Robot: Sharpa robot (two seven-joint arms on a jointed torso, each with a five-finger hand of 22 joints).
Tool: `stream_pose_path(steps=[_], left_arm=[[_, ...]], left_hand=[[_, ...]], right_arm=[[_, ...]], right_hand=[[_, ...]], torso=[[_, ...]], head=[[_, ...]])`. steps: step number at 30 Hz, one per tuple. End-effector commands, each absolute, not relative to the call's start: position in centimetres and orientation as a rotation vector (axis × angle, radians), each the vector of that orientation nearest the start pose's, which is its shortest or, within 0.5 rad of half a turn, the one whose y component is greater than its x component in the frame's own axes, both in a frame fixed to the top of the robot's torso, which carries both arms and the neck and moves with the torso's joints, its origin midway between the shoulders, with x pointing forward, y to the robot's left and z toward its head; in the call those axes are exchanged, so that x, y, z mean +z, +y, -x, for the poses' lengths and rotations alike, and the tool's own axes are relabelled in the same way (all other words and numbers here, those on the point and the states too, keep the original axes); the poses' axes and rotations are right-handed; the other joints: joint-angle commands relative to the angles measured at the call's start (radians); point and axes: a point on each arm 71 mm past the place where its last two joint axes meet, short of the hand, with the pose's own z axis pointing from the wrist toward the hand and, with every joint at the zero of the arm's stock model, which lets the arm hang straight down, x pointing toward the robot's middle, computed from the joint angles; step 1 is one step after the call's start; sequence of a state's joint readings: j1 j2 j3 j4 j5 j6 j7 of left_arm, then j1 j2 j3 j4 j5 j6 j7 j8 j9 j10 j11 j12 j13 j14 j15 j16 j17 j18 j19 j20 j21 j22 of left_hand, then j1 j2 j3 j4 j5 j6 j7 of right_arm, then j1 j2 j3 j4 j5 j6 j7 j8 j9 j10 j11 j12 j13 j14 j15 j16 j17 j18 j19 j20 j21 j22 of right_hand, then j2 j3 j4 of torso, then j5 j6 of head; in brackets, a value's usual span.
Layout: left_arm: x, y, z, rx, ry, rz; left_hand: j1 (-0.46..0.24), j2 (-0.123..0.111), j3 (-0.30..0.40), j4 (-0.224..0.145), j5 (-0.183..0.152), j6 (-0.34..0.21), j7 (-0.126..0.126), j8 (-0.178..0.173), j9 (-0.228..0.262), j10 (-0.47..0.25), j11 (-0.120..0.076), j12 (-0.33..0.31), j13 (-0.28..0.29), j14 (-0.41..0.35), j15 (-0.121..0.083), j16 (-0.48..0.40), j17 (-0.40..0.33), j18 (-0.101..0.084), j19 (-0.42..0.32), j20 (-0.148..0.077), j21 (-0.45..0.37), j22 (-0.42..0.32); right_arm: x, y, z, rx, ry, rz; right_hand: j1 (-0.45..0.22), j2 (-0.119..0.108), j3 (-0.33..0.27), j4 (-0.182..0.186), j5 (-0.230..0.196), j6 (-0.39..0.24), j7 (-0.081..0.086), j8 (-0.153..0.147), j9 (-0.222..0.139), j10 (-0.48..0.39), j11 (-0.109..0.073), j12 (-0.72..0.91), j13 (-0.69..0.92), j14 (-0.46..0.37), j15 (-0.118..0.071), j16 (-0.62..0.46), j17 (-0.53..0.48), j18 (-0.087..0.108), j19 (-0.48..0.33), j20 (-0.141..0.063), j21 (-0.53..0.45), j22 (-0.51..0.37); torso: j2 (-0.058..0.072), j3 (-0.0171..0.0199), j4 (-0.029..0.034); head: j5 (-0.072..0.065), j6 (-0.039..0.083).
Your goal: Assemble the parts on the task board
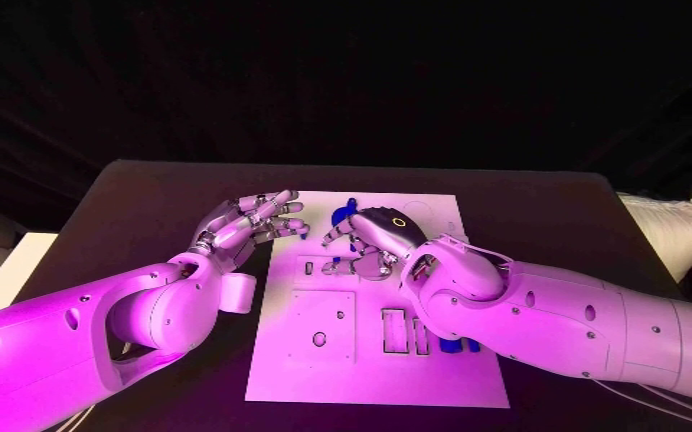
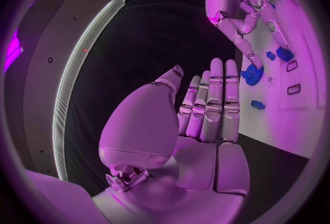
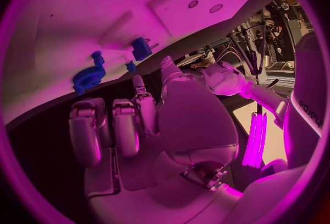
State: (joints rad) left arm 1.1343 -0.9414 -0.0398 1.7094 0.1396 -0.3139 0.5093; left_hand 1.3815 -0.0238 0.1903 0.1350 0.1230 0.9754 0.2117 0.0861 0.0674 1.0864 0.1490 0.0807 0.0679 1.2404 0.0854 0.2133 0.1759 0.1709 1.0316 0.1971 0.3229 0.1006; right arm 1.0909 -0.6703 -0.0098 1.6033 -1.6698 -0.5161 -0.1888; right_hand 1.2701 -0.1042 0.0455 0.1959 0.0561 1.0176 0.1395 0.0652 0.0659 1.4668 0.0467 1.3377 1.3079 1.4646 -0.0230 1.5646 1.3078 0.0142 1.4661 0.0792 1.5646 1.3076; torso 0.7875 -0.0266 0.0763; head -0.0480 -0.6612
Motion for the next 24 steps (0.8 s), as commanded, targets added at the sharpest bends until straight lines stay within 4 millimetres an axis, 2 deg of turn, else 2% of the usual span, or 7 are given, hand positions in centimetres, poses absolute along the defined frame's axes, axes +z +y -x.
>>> stream_pose_path(steps=[1, 6, 8, 10, 14, 20, 24], left_arm=[[-19.0, 20.6, -44.4, -1.669, 1.37, 1.242], [-19.3, 20.9, -44.5, -1.593, 1.441, 1.189], [-19.5, 21.0, -44.6, -1.555, 1.48, 1.174], [-19.8, 21.0, -44.7, -1.508, 1.532, 1.155], [-20.5, 21.0, -44.6, -1.374, 1.661, 1.127], [-21.5, 20.5, -44.2, -1.157, 1.949, 1.047], [-21.3, 20.2, -44.7, -0.989, 2.129, 0.915]], left_hand=[[-0.006, 0.0, 0.002, -0.004, -0.004, 0.017, -0.005, 0.002, 0.001, 0.022, -0.009, 0.0, 0.002, 0.049, -0.014, 0.029, 0.023, 0.015, 0.035, -0.015, 0.023, 0.01], [-0.031, -0.014, 0.012, 0.011, -0.005, 0.089, -0.06, 0.021, 0.008, 0.183, -0.078, 0.051, 0.026, 0.27, -0.09, 0.317, 0.251, 0.014, 0.219, -0.091, 0.169, 0.082], [-0.042, -0.023, 0.018, 0.018, -0.004, 0.108, -0.086, 0.021, 0.009, 0.257, -0.096, 0.082, 0.05, 0.293, -0.117, 0.744, 0.676, 0.012, 0.283, -0.117, 0.241, 0.121], [-0.052, -0.038, 0.018, 0.018, -0.004, 0.117, -0.096, 0.016, 0.011, 0.302, -0.113, 0.12, 0.09, 0.3, -0.133, 1.018, 0.963, 0.005, 0.312, -0.131, 0.315, 0.167], [-0.073, -0.048, 0.014, 0.012, -0.007, 0.125, -0.098, 0.03, 0.024, 0.318, -0.118, 0.279, 0.243, 0.316, -0.14, 1.293, 1.301, -0.057, 0.402, -0.153, 0.75, 0.695], [-0.136, -0.039, -0.016, 0.034, -0.007, 0.11, -0.118, 0.122, 0.075, 0.242, -0.129, 0.797, 0.743, 0.33, -0.134, 1.357, 1.395, -0.079, 0.381, -0.144, 0.945, 0.931], [-0.165, -0.028, -0.048, 0.066, -0.005, 0.096, -0.119, 0.194, 0.121, 0.239, -0.139, 0.953, 0.895, 0.33, -0.145, 1.357, 1.395, -0.086, 0.384, -0.146, 1.0, 1.004]], right_arm=[[-18.5, -9.5, -43.4, 0.942, 1.351, 0.238], [-17.4, -10.6, -42.1, 1.092, 1.339, 0.273], [-16.7, -11.4, -41.7, 1.119, 1.334, 0.267], [-16.0, -12.5, -41.6, 1.131, 1.331, 0.24], [-14.4, -15.7, -42.3, 1.114, 1.358, 0.11], [-12.3, -20.6, -43.5, 1.046, 1.369, -0.051], [-11.4, -22.8, -44.0, 0.999, 1.364, -0.098]], right_hand=[[-0.002, -0.009, 0.001, 0.007, -0.003, -0.008, 0.001, -0.001, 0.0, 0.01, 0.009, 0.001, 0.146, 0.106, 0.006, 0.006, 0.263, -0.01, 0.097, 0.008, -0.002, 0.248], [0.031, -0.01, -0.003, 0.002, 0.0, -0.007, 0.001, 0.002, 0.002, 0.005, 0.009, -0.009, 0.14, 0.106, 0.007, 0.006, 0.263, -0.009, 0.094, 0.01, -0.005, 0.243], [0.034, -0.013, -0.007, 0.001, 0.0, -0.006, 0.001, 0.002, 0.002, 0.003, 0.009, -0.011, 0.139, 0.106, 0.007, 0.006, 0.263, -0.009, 0.093, 0.01, -0.005, 0.242], [0.034, -0.013, -0.01, 0.003, 0.0, -0.005, 0.001, 0.003, 0.003, 0.0, 0.009, -0.018, 0.135, 0.106, 0.007, 0.006, 0.263, -0.008, 0.091, 0.01, -0.008, 0.237], [0.05, 0.001, -0.012, 0.004, 0.022, 0.0, 0.0, 0.005, 0.004, -0.002, 0.008, -0.021, 0.133, 0.106, 0.006, 0.006, 0.263, -0.007, 0.089, 0.01, -0.01, 0.234], [0.077, 0.018, -0.013, -0.01, 0.05, 0.008, -0.002, 0.007, 0.005, 0.001, 0.006, -0.015, 0.135, 0.106, 0.004, 0.006, 0.263, -0.008, 0.091, 0.008, -0.009, 0.237], [0.077, 0.02, -0.014, -0.01, 0.053, 0.009, -0.002, 0.008, 0.005, 0.002, 0.005, -0.013, 0.136, 0.106, 0.004, 0.006, 0.263, -0.008, 0.091, 0.008, -0.008, 0.237]], torso=[[0.0, 0.0013, 0.0002], [-0.002, -0.0003, -0.0007], [-0.002, 0.0002, -0.0025], [-0.003, 0.0011, -0.0041], [-0.009, 0.0037, -0.0076], [-0.022, 0.0067, -0.0112], [-0.029, 0.0112, -0.0129]], head=[[0.0, 0.002], [0.0, 0.004], [0.001, 0.005], [0.002, 0.006], [0.004, 0.001], [0.006, -0.003], [0.01, -0.011]])
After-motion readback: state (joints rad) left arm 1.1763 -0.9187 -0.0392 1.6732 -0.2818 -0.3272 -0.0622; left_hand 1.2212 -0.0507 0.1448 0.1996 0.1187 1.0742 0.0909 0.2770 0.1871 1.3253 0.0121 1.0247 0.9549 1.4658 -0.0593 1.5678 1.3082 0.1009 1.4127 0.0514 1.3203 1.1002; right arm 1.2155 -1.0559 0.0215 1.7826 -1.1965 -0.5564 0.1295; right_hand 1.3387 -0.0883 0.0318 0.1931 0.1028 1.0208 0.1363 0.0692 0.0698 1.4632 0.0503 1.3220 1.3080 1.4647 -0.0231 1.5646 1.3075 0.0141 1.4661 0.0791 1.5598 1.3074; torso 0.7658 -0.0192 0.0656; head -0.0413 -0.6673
